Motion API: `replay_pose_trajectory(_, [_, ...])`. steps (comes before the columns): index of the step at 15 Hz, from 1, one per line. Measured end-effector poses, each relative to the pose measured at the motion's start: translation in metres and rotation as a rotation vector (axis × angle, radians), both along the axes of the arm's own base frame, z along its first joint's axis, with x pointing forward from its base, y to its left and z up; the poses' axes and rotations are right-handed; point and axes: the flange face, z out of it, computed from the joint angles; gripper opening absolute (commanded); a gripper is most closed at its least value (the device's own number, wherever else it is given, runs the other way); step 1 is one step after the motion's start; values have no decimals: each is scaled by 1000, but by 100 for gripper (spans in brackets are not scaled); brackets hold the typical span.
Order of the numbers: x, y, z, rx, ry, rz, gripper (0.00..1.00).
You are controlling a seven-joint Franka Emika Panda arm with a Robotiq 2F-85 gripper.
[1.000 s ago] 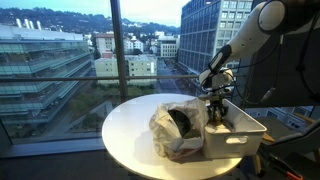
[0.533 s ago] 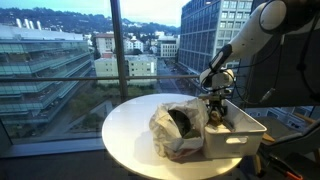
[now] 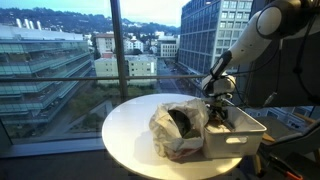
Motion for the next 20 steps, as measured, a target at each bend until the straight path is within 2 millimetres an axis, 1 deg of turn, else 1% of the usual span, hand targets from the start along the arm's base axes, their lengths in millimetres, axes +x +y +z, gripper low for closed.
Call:
replay_pose_trajectory(2, [0,1,-12,-10,-27,31,100])
replay_pose_trajectory(3, [0,1,-18,-15,-40,45,86])
replay_pose_trajectory(4, [1,2,-23,-19,-53,56,75])
replay_pose_trajectory(7, [3,3,-29,-27,-86,85,48])
replay_pose_trajectory(9, [4,3,-26,-25,-95,93,34])
replay_pose_trajectory(10, [5,2,-24,-23,-99,96,24])
replay_pose_trajectory(12, [5,2,-21,-20,-105,98,10])
replay_pose_trajectory(13, [5,2,-21,-19,-107,99,10])
replay_pose_trajectory(15, [4,2,-19,-20,-108,99,6])
replay_pose_trajectory(16, [4,2,-19,-21,-107,99,10])
replay_pose_trajectory(17, [3,3,-18,-21,-103,99,11])
replay_pose_trajectory(20, [-4,5,-11,-31,-88,99,12])
